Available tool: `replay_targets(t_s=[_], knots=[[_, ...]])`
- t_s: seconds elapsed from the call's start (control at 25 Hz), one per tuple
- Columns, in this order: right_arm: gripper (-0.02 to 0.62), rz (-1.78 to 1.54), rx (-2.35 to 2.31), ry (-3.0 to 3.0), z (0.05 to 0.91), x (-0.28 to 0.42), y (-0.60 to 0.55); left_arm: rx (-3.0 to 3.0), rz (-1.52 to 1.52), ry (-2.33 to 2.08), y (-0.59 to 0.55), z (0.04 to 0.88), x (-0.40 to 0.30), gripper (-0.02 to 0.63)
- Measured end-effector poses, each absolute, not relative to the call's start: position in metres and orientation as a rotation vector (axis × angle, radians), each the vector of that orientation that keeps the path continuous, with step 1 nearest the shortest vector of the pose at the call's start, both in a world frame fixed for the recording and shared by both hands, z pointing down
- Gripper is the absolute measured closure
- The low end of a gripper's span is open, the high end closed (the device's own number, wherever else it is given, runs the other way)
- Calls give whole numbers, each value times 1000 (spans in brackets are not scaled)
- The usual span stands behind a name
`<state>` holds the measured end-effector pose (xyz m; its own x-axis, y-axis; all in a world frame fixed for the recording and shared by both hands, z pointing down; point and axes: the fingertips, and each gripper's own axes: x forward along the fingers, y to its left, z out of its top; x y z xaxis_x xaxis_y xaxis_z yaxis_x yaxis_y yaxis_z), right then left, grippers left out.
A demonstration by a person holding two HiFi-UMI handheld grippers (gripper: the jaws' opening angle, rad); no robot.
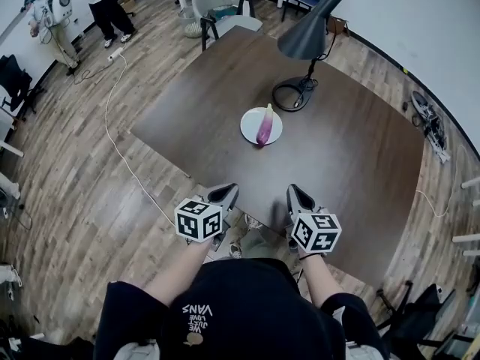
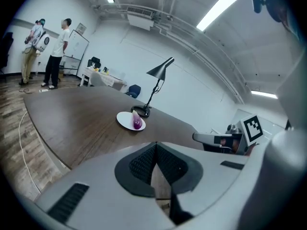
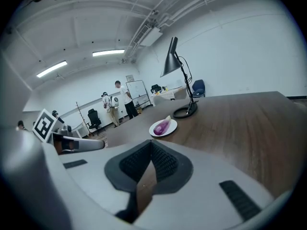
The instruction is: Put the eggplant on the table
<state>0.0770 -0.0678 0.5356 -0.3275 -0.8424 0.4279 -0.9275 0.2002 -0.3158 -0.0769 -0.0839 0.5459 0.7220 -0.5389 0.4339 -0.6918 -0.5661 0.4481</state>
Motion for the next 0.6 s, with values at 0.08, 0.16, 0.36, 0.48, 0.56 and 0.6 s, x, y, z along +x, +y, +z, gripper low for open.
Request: replay_targets(t_s=[0.08, 0.16, 0.36, 0.48, 0.56, 0.6], knots=[[577, 741, 1746, -2311, 529, 75, -63, 2343, 314, -959, -80, 541, -82, 595], [577, 712, 1770, -2317, 524, 73, -59, 2357, 293, -979, -78, 537, -86, 595], [577, 678, 1794, -2318, 517, 73, -53, 2386, 254, -1006, -74, 528, -89, 595], [577, 668, 1805, -2322, 514, 72, -51, 2392, 232, -993, -71, 525, -87, 595], [577, 665, 1801, -2327, 513, 69, -50, 2393, 222, -987, -70, 524, -87, 595], [577, 663, 1796, -2329, 513, 68, -50, 2394, 218, -986, -70, 523, -87, 595]])
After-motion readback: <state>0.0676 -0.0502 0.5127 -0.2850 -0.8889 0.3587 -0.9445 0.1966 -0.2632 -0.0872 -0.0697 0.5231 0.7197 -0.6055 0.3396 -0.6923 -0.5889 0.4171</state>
